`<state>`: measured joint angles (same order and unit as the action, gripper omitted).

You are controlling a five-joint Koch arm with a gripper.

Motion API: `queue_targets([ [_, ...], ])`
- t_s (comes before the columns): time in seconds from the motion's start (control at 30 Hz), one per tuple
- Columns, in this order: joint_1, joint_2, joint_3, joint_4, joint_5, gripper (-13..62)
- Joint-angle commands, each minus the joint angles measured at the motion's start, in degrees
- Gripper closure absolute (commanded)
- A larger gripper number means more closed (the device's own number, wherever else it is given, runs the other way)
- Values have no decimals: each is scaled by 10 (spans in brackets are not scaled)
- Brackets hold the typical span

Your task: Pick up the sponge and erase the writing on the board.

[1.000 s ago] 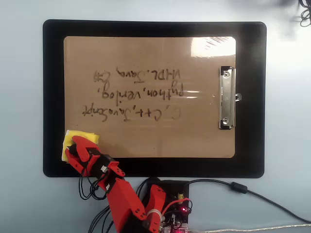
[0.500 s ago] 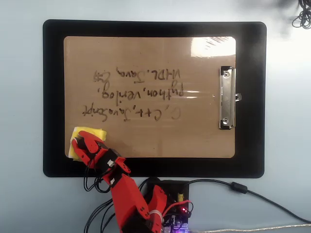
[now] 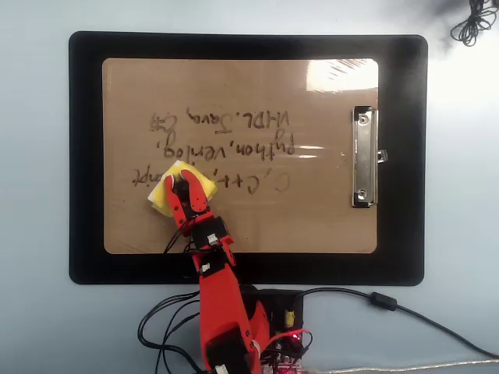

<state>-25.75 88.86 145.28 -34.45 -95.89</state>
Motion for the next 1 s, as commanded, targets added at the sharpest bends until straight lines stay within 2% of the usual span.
queue_targets([
  [0.0,23,21,0,-28,-7,573],
  [0.2,167,-3,-73,-25,39,573],
  [0.4,265,-152,-200,-34,129,573],
  [0.63,359,-205,-192,-83,134,573],
  [0.87,373,-410,-425,-83,128,573],
  [0.97,404,-352,-325,-89,128,573],
])
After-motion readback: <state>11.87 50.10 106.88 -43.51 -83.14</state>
